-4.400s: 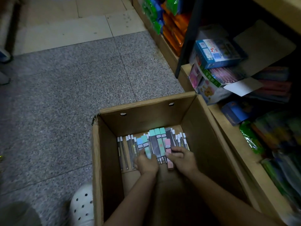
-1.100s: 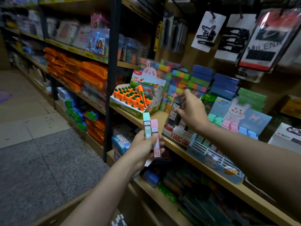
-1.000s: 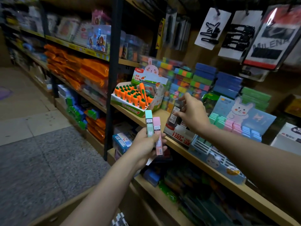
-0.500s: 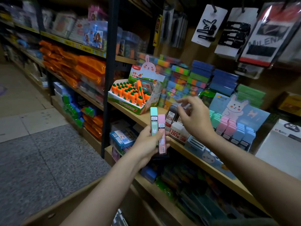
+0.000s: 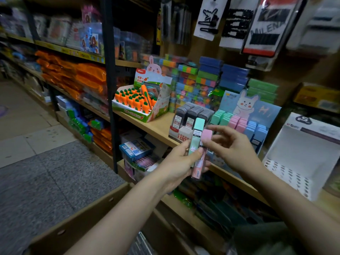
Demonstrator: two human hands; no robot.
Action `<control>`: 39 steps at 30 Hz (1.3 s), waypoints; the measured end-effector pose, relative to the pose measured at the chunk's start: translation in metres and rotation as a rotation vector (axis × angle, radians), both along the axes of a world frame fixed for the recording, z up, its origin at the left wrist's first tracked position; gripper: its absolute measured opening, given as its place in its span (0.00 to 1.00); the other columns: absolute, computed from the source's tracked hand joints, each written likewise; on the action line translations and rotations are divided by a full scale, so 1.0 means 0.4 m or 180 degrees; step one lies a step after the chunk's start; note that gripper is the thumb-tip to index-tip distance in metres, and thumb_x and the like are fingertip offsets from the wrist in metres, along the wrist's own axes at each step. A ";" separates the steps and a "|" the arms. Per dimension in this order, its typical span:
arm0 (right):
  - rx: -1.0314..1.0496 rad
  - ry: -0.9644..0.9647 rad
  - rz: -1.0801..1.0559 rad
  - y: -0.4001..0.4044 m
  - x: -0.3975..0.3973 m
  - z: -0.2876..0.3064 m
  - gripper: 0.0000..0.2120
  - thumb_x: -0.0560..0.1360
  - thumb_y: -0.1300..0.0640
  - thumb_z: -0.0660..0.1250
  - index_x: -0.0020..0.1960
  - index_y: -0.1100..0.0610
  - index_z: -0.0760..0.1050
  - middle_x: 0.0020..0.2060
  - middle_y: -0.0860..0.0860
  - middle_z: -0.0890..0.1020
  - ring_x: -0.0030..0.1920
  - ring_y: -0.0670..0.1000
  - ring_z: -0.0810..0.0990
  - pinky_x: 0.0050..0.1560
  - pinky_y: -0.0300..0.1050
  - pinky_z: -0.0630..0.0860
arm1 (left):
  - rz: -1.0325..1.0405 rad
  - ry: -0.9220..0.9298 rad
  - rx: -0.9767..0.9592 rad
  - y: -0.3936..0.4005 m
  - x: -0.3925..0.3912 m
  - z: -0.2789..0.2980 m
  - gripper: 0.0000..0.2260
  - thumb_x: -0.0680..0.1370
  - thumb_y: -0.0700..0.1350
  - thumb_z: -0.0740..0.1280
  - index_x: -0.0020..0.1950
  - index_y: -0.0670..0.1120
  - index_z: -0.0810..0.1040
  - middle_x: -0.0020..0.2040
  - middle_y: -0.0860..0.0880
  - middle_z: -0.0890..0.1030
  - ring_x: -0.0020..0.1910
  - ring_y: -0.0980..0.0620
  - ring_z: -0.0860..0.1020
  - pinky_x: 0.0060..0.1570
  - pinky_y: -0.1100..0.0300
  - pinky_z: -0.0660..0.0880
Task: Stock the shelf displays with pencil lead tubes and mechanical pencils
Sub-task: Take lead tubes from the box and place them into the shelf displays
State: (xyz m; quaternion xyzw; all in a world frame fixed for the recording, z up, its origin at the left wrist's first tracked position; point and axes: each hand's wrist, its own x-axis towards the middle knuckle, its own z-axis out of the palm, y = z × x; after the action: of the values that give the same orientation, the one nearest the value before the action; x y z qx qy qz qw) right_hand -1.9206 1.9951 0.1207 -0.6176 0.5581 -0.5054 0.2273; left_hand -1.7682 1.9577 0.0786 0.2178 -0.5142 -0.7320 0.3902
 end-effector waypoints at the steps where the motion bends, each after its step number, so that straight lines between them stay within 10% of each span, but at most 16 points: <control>1: -0.0022 0.0052 -0.0036 0.005 -0.004 -0.003 0.18 0.69 0.55 0.76 0.58 0.49 0.79 0.43 0.50 0.86 0.44 0.47 0.85 0.45 0.42 0.81 | -0.0016 -0.0015 0.0008 0.007 -0.014 -0.005 0.11 0.82 0.40 0.60 0.64 0.48 0.74 0.44 0.47 0.82 0.40 0.53 0.82 0.42 0.59 0.80; 9: -0.0608 0.0154 -0.0805 0.042 -0.119 0.031 0.14 0.71 0.56 0.75 0.54 0.46 0.77 0.44 0.49 0.84 0.42 0.44 0.83 0.40 0.37 0.80 | 0.0163 -0.0797 0.0086 0.008 -0.068 -0.045 0.11 0.83 0.49 0.57 0.57 0.53 0.78 0.55 0.50 0.80 0.54 0.53 0.78 0.48 0.59 0.78; 14: -0.1350 0.0077 -0.1449 0.074 -0.212 0.058 0.13 0.74 0.55 0.73 0.54 0.44 0.75 0.46 0.47 0.82 0.45 0.46 0.83 0.42 0.37 0.80 | 0.0283 -0.0643 -0.0022 -0.011 -0.092 -0.073 0.09 0.84 0.46 0.56 0.57 0.52 0.75 0.41 0.51 0.73 0.37 0.57 0.73 0.37 0.64 0.74; 23: -0.1401 0.1445 -0.1592 -0.006 -0.168 0.020 0.14 0.73 0.57 0.74 0.58 0.54 0.79 0.47 0.46 0.81 0.42 0.46 0.81 0.46 0.45 0.81 | 0.0323 -0.0499 0.0078 -0.037 -0.099 -0.077 0.11 0.83 0.52 0.57 0.57 0.52 0.77 0.39 0.51 0.73 0.35 0.56 0.72 0.34 0.62 0.71; 39: -0.1179 0.1947 -0.1720 -0.082 -0.144 -0.032 0.15 0.70 0.57 0.76 0.56 0.56 0.82 0.48 0.51 0.83 0.42 0.48 0.80 0.50 0.42 0.79 | 0.0528 -0.0363 -0.0030 -0.061 -0.079 -0.082 0.07 0.80 0.43 0.66 0.55 0.53 0.78 0.46 0.49 0.82 0.44 0.56 0.81 0.46 0.61 0.79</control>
State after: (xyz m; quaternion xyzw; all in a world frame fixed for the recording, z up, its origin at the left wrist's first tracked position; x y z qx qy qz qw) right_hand -1.9780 1.9621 0.1077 -0.6010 0.6410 -0.4322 -0.2027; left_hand -1.7999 1.9334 0.0459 0.2992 -0.5193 -0.6811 0.4206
